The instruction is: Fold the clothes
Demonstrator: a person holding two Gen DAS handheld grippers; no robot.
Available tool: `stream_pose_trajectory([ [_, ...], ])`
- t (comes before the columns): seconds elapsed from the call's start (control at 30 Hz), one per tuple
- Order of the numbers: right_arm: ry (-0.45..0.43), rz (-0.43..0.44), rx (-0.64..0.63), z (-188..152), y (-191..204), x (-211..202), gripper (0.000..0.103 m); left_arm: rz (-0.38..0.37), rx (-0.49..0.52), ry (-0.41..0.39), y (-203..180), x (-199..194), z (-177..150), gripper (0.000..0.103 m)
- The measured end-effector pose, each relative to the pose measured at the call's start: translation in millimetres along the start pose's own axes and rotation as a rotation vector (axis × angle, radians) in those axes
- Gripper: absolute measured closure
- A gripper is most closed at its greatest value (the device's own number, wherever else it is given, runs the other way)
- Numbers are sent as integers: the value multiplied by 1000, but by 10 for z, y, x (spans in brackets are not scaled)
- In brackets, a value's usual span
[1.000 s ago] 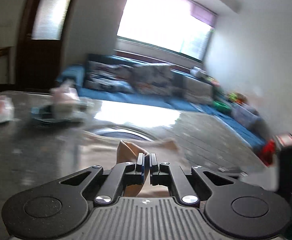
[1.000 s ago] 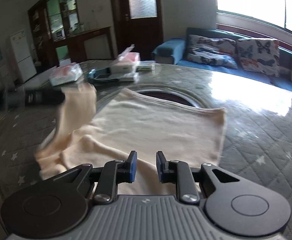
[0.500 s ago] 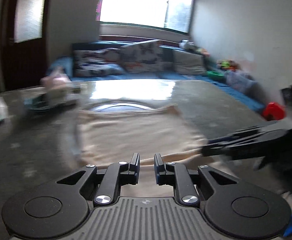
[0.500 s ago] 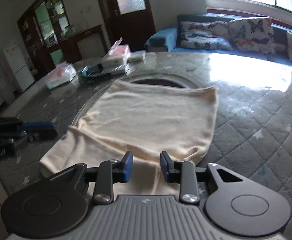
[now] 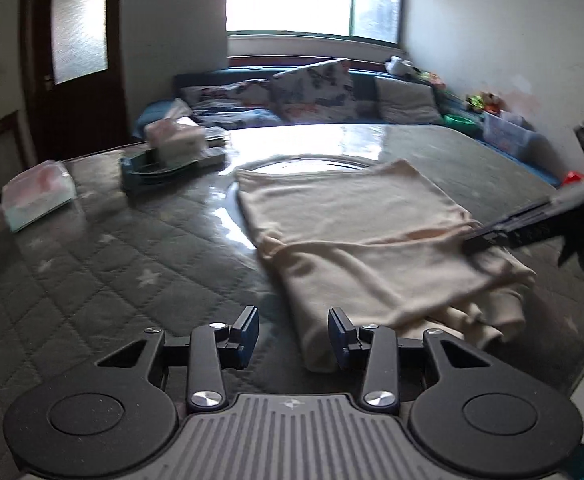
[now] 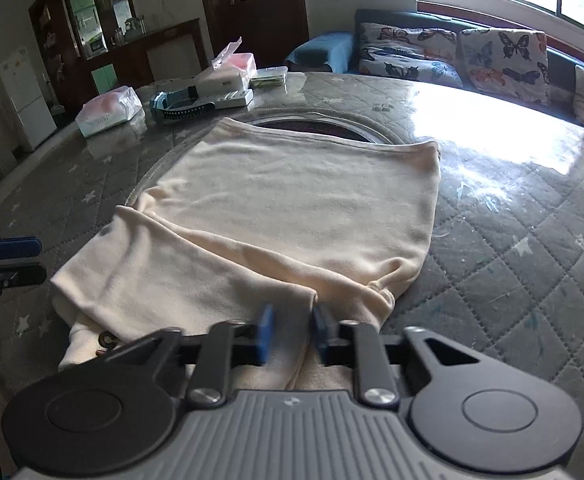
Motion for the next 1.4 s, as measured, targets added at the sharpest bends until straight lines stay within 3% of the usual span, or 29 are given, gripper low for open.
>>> stream_pose_trajectory([
  [0.07,-12,-17,-10,14,5,-27,97,2,46,-10,-84,11,-5,63],
  [0.17,-28,-21,-24,51,24,-88,100,3,99,-13,-175,57,-16,63],
  [0.3,-55,-42,-53,128,57,-170,101,-3,147,-7,-255,129,-55,65],
  [0.43,-74,-57,-62,195,52,-221,101,6,149,4,-232,183,-89,75],
  [0.73,-84,-70,-48,248,-15,-293,101,-8,191,4,-240,143,-165,73],
  [0.93,-39,-54,4,117,-141,-203,91,12,183,19,-185,162,-188,80],
  [1.03,-26,-14,17,74,-137,-168,79,10,168,20,-154,158,-171,80],
  [1.17,-9,2,33,43,-124,-24,78,10,187,18,-188,175,-184,80],
  [1.23,-2,6,26,41,-89,43,79,11,190,17,-192,186,-189,80],
  [1.27,0,4,20,42,-69,56,90,10,189,17,-189,190,-191,80],
  [1.33,-12,-5,-3,62,-25,37,95,9,187,16,-185,192,-199,94],
  [1.4,-44,-16,-23,109,15,-47,97,9,184,10,-180,182,-196,98],
])
Point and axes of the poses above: each gripper's, at about its wrist camera, not at the fingertips, and x roughly the way its jaws point, y to its left, z to its top, the point moved 8 cm from there along x, roughly the way its jaws point, and after that the axes turned 3 degrees about y, right-handed, at the moved point
